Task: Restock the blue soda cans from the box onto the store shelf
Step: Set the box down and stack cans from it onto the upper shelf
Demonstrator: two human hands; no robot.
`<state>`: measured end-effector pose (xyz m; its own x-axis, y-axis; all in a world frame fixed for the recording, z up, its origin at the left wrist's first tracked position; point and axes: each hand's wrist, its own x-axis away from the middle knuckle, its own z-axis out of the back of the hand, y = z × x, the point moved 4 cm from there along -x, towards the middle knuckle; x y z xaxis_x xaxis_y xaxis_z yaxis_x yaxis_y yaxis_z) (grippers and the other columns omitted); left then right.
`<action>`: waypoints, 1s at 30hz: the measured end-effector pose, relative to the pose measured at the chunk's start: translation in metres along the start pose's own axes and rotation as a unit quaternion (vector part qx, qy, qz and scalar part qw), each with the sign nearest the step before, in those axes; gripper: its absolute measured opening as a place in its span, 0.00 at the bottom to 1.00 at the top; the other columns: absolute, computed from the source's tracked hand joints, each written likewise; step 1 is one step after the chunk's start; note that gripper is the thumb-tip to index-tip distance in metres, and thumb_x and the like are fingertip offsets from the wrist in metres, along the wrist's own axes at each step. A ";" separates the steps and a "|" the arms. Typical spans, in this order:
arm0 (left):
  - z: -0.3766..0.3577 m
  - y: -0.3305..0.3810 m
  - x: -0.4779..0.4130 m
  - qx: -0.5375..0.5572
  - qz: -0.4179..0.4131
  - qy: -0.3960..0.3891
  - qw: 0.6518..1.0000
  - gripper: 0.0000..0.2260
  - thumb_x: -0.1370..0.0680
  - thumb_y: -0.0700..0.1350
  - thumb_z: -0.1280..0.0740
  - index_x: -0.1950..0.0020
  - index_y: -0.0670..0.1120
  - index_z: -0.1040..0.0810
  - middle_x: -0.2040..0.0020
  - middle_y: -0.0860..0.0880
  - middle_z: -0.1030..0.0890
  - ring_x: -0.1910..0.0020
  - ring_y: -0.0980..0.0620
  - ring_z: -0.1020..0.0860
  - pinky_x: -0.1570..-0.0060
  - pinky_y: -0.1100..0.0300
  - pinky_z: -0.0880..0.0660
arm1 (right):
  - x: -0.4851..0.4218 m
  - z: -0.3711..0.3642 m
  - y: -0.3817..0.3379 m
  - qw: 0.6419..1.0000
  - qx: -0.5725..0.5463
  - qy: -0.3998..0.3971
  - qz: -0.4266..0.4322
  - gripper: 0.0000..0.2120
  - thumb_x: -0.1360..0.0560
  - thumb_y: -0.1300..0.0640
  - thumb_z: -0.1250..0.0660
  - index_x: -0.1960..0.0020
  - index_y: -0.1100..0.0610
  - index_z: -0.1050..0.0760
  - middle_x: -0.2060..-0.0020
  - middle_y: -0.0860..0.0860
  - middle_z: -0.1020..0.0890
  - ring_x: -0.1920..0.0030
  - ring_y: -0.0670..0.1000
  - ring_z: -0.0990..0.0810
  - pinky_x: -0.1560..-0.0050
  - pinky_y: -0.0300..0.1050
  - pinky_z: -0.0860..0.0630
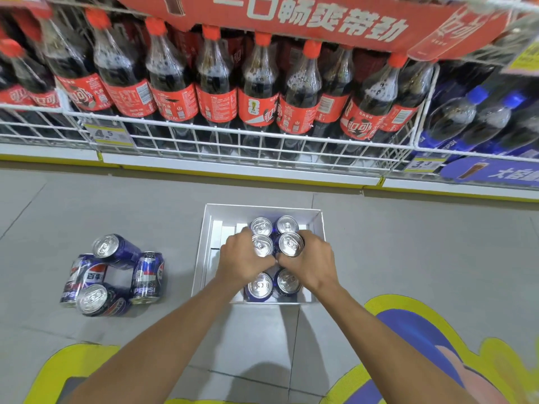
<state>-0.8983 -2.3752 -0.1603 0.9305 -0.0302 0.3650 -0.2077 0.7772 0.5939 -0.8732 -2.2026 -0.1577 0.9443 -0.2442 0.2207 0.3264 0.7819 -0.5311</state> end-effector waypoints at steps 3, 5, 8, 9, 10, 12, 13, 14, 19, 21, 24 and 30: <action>0.057 0.033 0.027 0.037 0.003 0.016 0.999 0.24 0.42 0.55 0.25 0.49 0.50 0.23 0.56 0.51 0.16 0.52 0.45 0.19 0.51 0.53 0.22 | 0.020 0.056 -0.041 0.999 -0.041 0.014 0.017 0.17 0.41 0.46 0.25 0.55 0.49 0.23 0.61 0.47 0.18 0.60 0.53 0.20 0.60 0.47 0.22; 0.106 0.062 0.051 0.071 0.002 0.027 0.997 0.26 0.43 0.54 0.25 0.46 0.53 0.23 0.56 0.54 0.16 0.52 0.47 0.18 0.51 0.54 0.22 | 0.036 0.105 -0.078 0.997 -0.061 0.015 0.036 0.16 0.40 0.47 0.25 0.56 0.49 0.23 0.61 0.46 0.18 0.60 0.50 0.21 0.60 0.47 0.22; 0.190 0.112 0.088 0.157 -0.007 0.051 0.986 0.26 0.43 0.56 0.24 0.46 0.55 0.25 0.55 0.57 0.17 0.52 0.51 0.17 0.48 0.52 0.20 | 0.062 0.193 -0.141 0.993 -0.100 0.021 0.055 0.18 0.39 0.44 0.25 0.51 0.47 0.22 0.59 0.43 0.17 0.58 0.44 0.20 0.58 0.40 0.23; 0.220 0.131 0.101 0.188 -0.013 0.061 0.980 0.25 0.42 0.56 0.24 0.47 0.55 0.24 0.55 0.57 0.17 0.53 0.53 0.17 0.49 0.50 0.19 | 0.070 0.224 -0.163 0.991 -0.115 0.026 0.059 0.19 0.39 0.43 0.25 0.50 0.46 0.22 0.58 0.42 0.17 0.57 0.43 0.19 0.56 0.38 0.23; 0.251 0.153 0.115 0.215 -0.024 0.068 0.974 0.24 0.42 0.56 0.23 0.47 0.55 0.23 0.54 0.56 0.16 0.53 0.55 0.16 0.49 0.49 0.19 | 0.079 0.258 -0.185 0.989 -0.128 0.034 0.063 0.19 0.38 0.43 0.25 0.50 0.45 0.22 0.58 0.41 0.16 0.56 0.42 0.19 0.55 0.38 0.23; 0.313 0.201 0.142 0.252 -0.050 0.070 0.964 0.22 0.38 0.54 0.22 0.47 0.54 0.22 0.53 0.55 0.15 0.52 0.57 0.16 0.47 0.50 0.19 | 0.094 0.326 -0.229 0.984 -0.152 0.055 0.071 0.20 0.37 0.42 0.25 0.48 0.46 0.21 0.57 0.40 0.15 0.55 0.41 0.18 0.51 0.40 0.22; 0.344 0.227 0.156 0.265 -0.061 0.068 0.960 0.20 0.36 0.52 0.21 0.47 0.53 0.21 0.52 0.54 0.15 0.52 0.57 0.16 0.46 0.51 0.19 | 0.102 0.360 -0.251 0.981 -0.164 0.064 0.077 0.21 0.37 0.41 0.24 0.46 0.46 0.20 0.56 0.40 0.15 0.54 0.40 0.17 0.50 0.41 0.21; 0.374 0.253 0.170 0.278 -0.072 0.068 0.956 0.19 0.35 0.51 0.20 0.47 0.52 0.20 0.53 0.53 0.14 0.52 0.57 0.16 0.47 0.53 0.19 | 0.109 0.395 -0.272 0.979 -0.173 0.075 0.084 0.23 0.37 0.40 0.24 0.45 0.47 0.19 0.55 0.40 0.15 0.53 0.40 0.17 0.48 0.41 0.21; 0.508 0.386 0.227 0.318 -0.135 0.058 0.937 0.24 0.39 0.58 0.22 0.47 0.49 0.18 0.55 0.56 0.12 0.54 0.58 0.15 0.54 0.67 0.21 | 0.142 0.564 -0.361 0.959 -0.224 0.142 0.102 0.26 0.37 0.36 0.24 0.44 0.48 0.18 0.55 0.42 0.14 0.56 0.41 0.17 0.50 0.46 0.19; 0.549 0.432 0.245 0.318 -0.159 0.047 0.933 0.21 0.35 0.57 0.22 0.47 0.50 0.17 0.53 0.59 0.13 0.52 0.62 0.16 0.52 0.68 0.24 | 0.154 0.625 -0.390 0.952 -0.231 0.166 0.111 0.30 0.37 0.34 0.24 0.41 0.49 0.17 0.53 0.42 0.14 0.56 0.41 0.19 0.48 0.44 0.20; 0.599 0.489 0.262 0.306 -0.188 0.037 0.933 0.16 0.32 0.57 0.21 0.49 0.54 0.17 0.53 0.64 0.14 0.49 0.66 0.18 0.45 0.65 0.25 | 0.169 0.704 -0.426 0.945 -0.236 0.194 0.116 0.20 0.34 0.37 0.22 0.48 0.45 0.19 0.63 0.41 0.18 0.62 0.40 0.22 0.55 0.35 0.26; 0.674 0.590 0.287 0.275 -0.262 0.044 0.924 0.10 0.28 0.50 0.21 0.52 0.48 0.15 0.59 0.59 0.13 0.59 0.62 0.16 0.56 0.68 0.23 | 0.184 0.808 -0.469 0.930 -0.252 0.235 0.127 0.16 0.34 0.34 0.24 0.63 0.45 0.22 0.72 0.46 0.18 0.69 0.43 0.24 0.59 0.45 0.24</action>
<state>-0.9573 -2.3493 0.7783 0.9627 -0.2418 -0.1215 0.1793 0.2334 0.9557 -0.8872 -2.1503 0.7931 0.8698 -0.4039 -0.2833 -0.0432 0.5096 -0.8593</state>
